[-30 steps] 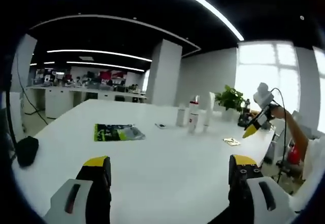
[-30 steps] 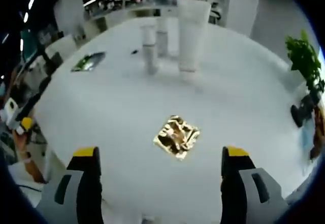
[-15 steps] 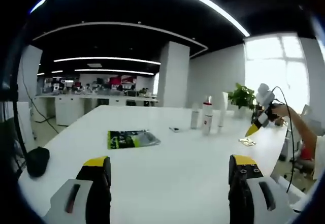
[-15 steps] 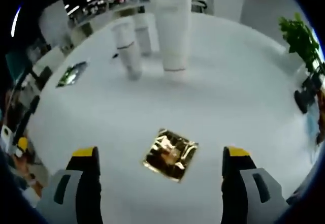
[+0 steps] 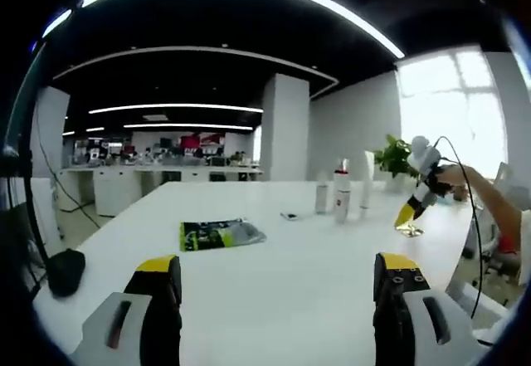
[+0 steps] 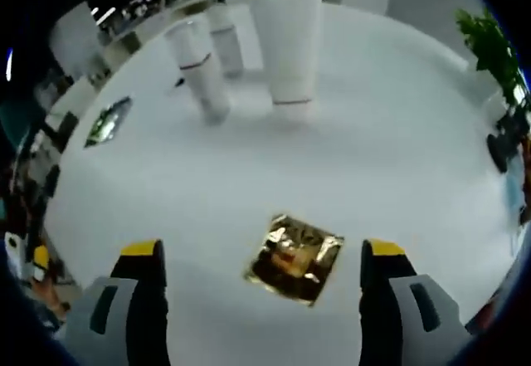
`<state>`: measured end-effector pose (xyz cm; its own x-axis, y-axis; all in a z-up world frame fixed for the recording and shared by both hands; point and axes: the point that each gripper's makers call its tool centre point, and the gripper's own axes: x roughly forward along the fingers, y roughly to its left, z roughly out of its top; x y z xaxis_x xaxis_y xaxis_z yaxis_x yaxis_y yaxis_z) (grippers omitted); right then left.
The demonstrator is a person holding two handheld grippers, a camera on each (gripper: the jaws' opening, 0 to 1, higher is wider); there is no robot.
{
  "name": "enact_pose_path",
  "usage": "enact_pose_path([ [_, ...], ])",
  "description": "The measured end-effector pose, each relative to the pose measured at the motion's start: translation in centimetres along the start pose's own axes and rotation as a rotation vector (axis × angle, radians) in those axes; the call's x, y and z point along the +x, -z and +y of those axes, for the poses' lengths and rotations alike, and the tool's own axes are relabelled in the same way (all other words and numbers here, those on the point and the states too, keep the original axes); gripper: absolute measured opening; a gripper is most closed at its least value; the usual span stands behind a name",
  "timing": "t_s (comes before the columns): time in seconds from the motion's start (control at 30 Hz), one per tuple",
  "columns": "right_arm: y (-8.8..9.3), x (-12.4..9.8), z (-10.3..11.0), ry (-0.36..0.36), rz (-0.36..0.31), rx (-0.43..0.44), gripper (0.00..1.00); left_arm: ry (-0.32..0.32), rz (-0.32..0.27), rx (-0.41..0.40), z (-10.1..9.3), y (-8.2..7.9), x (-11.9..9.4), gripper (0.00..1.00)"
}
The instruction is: Arrange the skincare products in the storage area until every visible bottle or jar stands upright without overlapping.
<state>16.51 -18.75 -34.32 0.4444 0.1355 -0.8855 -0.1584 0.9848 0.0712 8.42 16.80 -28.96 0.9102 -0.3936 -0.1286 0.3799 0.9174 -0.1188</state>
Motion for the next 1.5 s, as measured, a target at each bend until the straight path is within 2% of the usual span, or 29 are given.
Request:
enact_pose_path([
  [0.1,-0.2,0.5,0.6,0.005,0.000,0.028,0.96,0.020,0.019,-0.004,-0.4,0.5,0.2,1.00],
  [0.2,0.5,0.8,-0.5,0.084,0.049,0.057,0.88,0.025,0.039,0.004,-0.7,1.2,0.3,1.00],
  [0.33,1.6,1.3,-0.7,0.091,0.127,0.104,0.84,0.032,0.061,0.000,-0.8,1.9,0.5,1.00],
  [0.37,1.4,1.6,-0.9,0.094,0.125,0.096,0.81,0.034,0.066,-0.003,-0.8,2.0,0.6,1.00],
  [0.4,1.2,1.4,-1.3,0.129,0.111,0.077,0.78,0.037,0.069,-0.006,-0.9,2.1,0.6,1.00],
  [0.53,1.2,1.1,-1.5,0.140,0.106,0.108,0.74,0.065,0.082,-0.008,-1.7,2.5,0.8,1.00],
  [0.6,1.0,1.1,-2.5,0.186,0.123,0.107,0.69,0.067,0.087,0.000,-1.9,2.6,0.8,1.00],
  [0.63,0.8,1.1,-2.3,0.163,0.123,0.123,0.68,0.067,0.088,0.001,-1.9,2.6,0.8,1.00],
  [0.83,1.0,0.8,-2.3,0.170,0.123,0.118,0.62,0.082,0.093,-0.009,-2.4,2.8,0.9,0.99],
  [0.87,2.0,0.5,-1.9,0.173,0.121,0.120,0.61,0.084,0.095,-0.008,-2.5,2.9,0.9,0.99],
  [0.97,2.9,0.1,-1.4,0.173,0.120,0.121,0.58,0.082,0.101,0.005,-2.5,2.9,0.9,0.99],
  [1.1,2.6,0.3,-1.6,0.175,0.119,0.125,0.56,0.079,0.098,0.014,-2.6,2.8,0.9,0.98],
  [1.43,1.7,0.4,-1.8,0.181,0.118,0.129,0.38,0.083,0.097,0.005,-2.7,3.0,0.8,0.97],
  [1.5,2.2,0.1,-1.5,0.187,0.117,0.112,0.38,0.084,0.104,0.002,-2.7,3.3,0.7,0.97],
])
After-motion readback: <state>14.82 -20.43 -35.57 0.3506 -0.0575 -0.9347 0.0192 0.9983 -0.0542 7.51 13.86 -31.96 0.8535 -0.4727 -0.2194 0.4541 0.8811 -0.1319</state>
